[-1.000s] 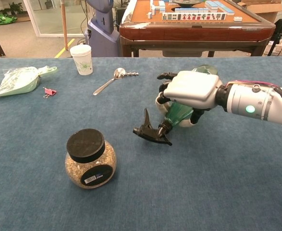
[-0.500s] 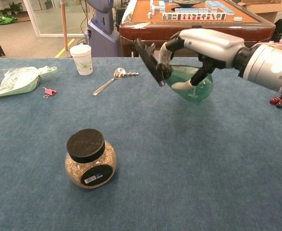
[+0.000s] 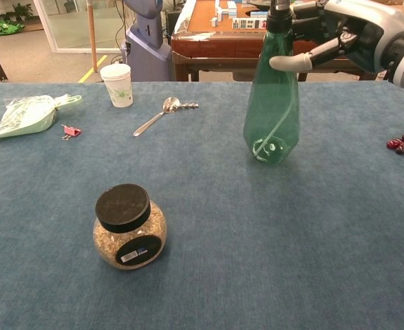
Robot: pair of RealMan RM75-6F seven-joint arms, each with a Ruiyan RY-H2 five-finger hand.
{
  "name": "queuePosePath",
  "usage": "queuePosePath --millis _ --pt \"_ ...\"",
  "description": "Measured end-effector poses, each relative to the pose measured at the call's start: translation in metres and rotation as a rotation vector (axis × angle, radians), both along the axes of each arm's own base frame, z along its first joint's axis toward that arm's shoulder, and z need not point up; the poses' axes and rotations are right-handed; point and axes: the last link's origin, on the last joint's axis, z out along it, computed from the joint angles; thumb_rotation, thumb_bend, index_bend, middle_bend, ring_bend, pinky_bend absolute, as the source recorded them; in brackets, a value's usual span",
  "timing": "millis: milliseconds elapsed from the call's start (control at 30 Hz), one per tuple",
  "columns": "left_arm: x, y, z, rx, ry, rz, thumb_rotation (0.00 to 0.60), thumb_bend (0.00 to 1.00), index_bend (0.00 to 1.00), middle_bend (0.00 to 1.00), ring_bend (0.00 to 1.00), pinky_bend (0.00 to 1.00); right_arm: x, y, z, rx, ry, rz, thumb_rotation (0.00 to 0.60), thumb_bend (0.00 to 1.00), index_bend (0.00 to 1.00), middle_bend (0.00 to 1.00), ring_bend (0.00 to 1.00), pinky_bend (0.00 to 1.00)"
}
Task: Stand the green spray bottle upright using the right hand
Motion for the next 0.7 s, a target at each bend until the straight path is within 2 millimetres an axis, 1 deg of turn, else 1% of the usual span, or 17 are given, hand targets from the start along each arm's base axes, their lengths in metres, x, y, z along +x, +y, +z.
queuePosePath --millis 200,333,533,600,700 --pt "-0.001 -0.001 0.000 0.000 0.000 0.003 0.600 0.45 0.11 0.04 0.06 0.05 -0.008 -0.003 -0.002 0.089 -0.134 -0.102 0.600 0.28 0.69 0.50 0.29 0.10" --pt "-0.001 -0.001 0.001 0.003 -0.001 0.002 0.600 0.45 0.11 0.04 0.06 0.05 -0.014 -0.003 -0.003 0.114 -0.167 -0.134 0.600 0.28 0.69 0.49 0.29 0.10" --pt "-0.001 -0.001 0.000 0.001 -0.001 0.006 0.600 0.45 0.11 0.04 0.06 0.05 -0.018 -0.002 -0.002 0.149 -0.200 -0.150 0.600 0.28 0.69 0.45 0.29 0.10" --pt "-0.001 -0.001 0.000 0.002 0.000 0.006 0.600 0.45 0.11 0.04 0.06 0.05 -0.019 -0.004 -0.003 0.159 -0.203 -0.152 0.600 0.28 0.66 0.44 0.29 0.10" --pt "-0.002 -0.001 0.001 0.003 0.000 0.007 0.600 0.45 0.11 0.04 0.06 0.05 -0.020 -0.005 -0.003 0.172 -0.205 -0.158 0.600 0.27 0.55 0.40 0.26 0.10"
